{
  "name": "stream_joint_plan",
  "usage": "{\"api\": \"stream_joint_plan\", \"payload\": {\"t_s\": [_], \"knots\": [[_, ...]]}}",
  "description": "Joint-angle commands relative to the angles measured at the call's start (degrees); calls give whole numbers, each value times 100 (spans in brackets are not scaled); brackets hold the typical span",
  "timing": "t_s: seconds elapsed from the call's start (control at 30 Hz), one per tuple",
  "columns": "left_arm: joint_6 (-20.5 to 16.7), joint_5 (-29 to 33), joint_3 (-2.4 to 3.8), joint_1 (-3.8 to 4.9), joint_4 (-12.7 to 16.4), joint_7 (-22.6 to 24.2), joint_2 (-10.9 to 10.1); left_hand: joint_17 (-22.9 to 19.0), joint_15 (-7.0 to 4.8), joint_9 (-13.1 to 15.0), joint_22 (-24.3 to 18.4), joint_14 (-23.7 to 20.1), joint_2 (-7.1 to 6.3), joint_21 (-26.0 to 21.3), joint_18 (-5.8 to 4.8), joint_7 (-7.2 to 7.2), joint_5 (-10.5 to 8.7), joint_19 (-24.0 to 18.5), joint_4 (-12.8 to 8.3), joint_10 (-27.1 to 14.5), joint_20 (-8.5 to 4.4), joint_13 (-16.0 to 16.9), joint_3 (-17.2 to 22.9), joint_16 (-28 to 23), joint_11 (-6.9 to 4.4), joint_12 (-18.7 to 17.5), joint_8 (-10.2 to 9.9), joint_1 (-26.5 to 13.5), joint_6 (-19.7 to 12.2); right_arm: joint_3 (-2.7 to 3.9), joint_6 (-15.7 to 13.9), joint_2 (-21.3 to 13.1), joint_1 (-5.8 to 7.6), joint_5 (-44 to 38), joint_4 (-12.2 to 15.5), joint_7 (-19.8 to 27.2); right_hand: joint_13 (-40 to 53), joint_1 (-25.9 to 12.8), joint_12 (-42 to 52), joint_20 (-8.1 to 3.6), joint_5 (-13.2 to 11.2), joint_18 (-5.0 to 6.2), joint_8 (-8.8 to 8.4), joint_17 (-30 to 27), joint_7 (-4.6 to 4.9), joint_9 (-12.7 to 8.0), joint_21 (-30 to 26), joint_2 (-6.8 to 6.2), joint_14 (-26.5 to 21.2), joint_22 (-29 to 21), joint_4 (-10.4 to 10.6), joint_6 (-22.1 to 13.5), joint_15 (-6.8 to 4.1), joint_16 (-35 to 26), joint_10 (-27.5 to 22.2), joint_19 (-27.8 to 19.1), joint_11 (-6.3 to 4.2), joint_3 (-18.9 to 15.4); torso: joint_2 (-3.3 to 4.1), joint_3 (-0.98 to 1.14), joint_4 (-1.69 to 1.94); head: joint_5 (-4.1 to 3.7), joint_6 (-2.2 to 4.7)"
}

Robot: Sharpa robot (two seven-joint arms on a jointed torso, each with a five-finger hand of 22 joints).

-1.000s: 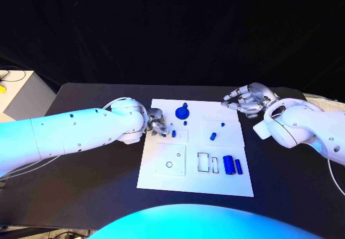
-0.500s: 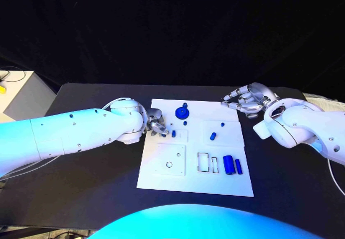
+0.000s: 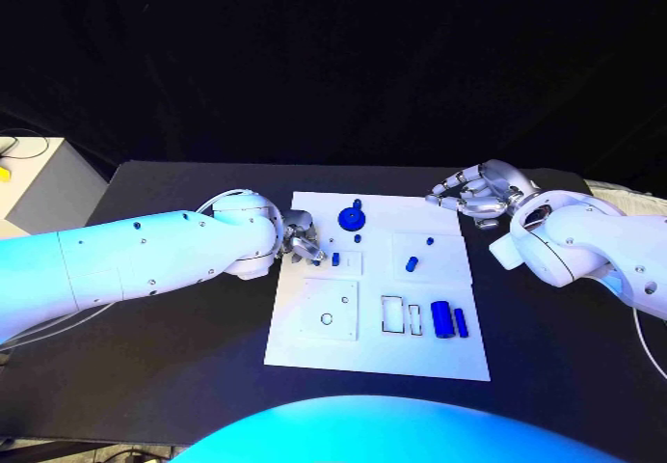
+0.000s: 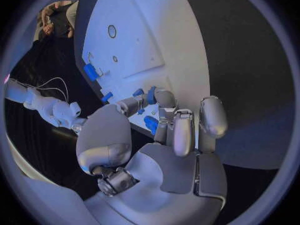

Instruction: Assemble the parts on the task board

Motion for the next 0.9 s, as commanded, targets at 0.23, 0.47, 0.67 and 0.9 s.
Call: {"api": "stream_joint_plan", "payload": {"t_s": [0.23, 0.47, 0.67, 0.9], "knots": [[117, -44, -43, -67, 3, -11, 3, 989, -26, -21, -7, 471, -17, -21, -63, 36, -7, -1, 73, -32, 21, -12, -121, 13, 7, 18, -37, -20, 7, 0, -22, -3, -7, 5, -2, 81, 261, -72, -10, -3, 19, 89, 36, 1067, -4, -4, -42, 7, 448, 478, 4, -40, 32, -27, -32, -44, 11, -54, 1, 0, -4, 7, 1], [58, -46, -42, -72, 14, -8, -4, 991, -28, -31, -7, 471, 20, -22, -63, 29, 10, 0, 94, -29, 20, -1, -132, 14, 3, 26, -38, 17, 6, 0, -16, -5, -9, 5, -1, 77, 263, -85, -8, -3, 20, 88, 38, 1065, -3, -4, -36, 14, 448, 483, 5, -41, 32, -28, -30, -40, 11, -65, 1, 2, -3, 2, 1], [16, -53, -32, -75, 26, -7, -26, 985, -28, -33, -14, 470, 25, -26, -61, 29, 12, -4, 100, -35, 19, -20, -135, 11, 2, 16, -38, 21, 5, 0, -9, -9, -11, 5, 2, 73, 262, -95, -8, -3, 24, 89, 39, 1065, -3, -4, -40, 21, 448, 481, 6, -42, 32, -28, -30, -42, 11, -72, -2, 2, -5, -2, 1], [-10, -57, 12, -75, 51, -6, -54, 985, -26, -50, -15, 470, 16, -28, -61, 37, 5, -2, 182, -37, 16, -21, -208, 11, 8, 18, -42, 3, 5, 0, -6, -12, -14, 5, 5, 73, 262, -95, -8, -3, 24, 89, 39, 1065, -3, -4, -40, 21, 448, 481, 6, -42, 32, -28, -30, -42, 11, -72, 0, 1, -2, -10, 1]]}}
